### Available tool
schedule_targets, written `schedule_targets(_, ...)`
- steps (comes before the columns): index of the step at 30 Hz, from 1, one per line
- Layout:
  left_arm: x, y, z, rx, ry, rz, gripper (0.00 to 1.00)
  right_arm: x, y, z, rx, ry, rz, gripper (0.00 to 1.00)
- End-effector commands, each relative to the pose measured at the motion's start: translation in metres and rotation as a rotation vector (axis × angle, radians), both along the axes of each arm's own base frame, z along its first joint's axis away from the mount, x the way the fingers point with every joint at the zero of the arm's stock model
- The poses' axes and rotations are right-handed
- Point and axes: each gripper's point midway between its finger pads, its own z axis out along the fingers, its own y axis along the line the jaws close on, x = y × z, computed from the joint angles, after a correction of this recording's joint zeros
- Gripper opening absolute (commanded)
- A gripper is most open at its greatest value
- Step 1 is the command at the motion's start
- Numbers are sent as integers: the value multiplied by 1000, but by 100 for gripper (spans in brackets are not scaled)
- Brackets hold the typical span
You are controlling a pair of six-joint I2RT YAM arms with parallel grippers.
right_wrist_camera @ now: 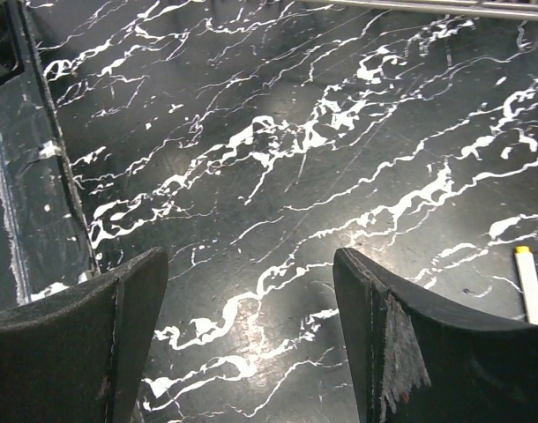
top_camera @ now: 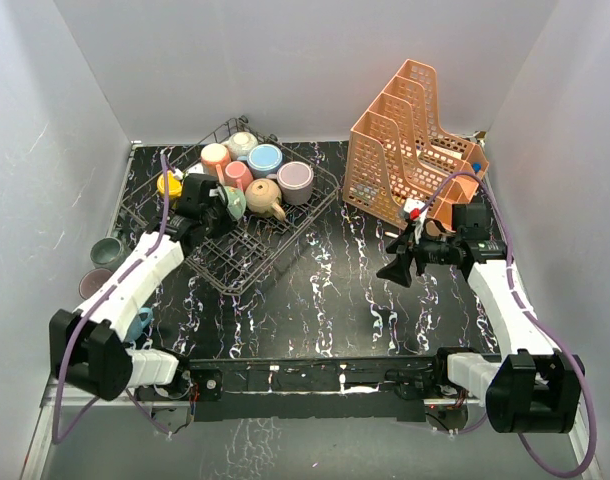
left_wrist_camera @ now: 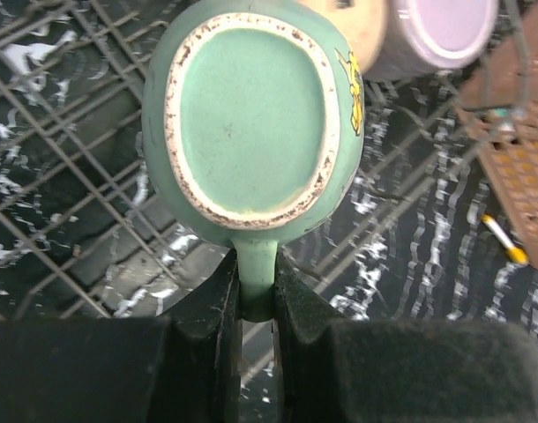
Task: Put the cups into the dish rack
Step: Turn the cup upside down in the dish rack.
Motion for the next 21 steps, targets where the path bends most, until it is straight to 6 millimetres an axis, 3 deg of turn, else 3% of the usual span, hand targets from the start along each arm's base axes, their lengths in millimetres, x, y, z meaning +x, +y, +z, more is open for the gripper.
schedule_targets(1,26,30,8,126,-36,59,0,11,-6,16,-4,-132,-15,78)
schedule_targets(14,58,72,-66,315,132,90,0,16,-12,13,-29,-135,-46,78)
schedule_targets(21,73,87,-83,359,152,104,0,18,-13,10,-34,-127,-49,78)
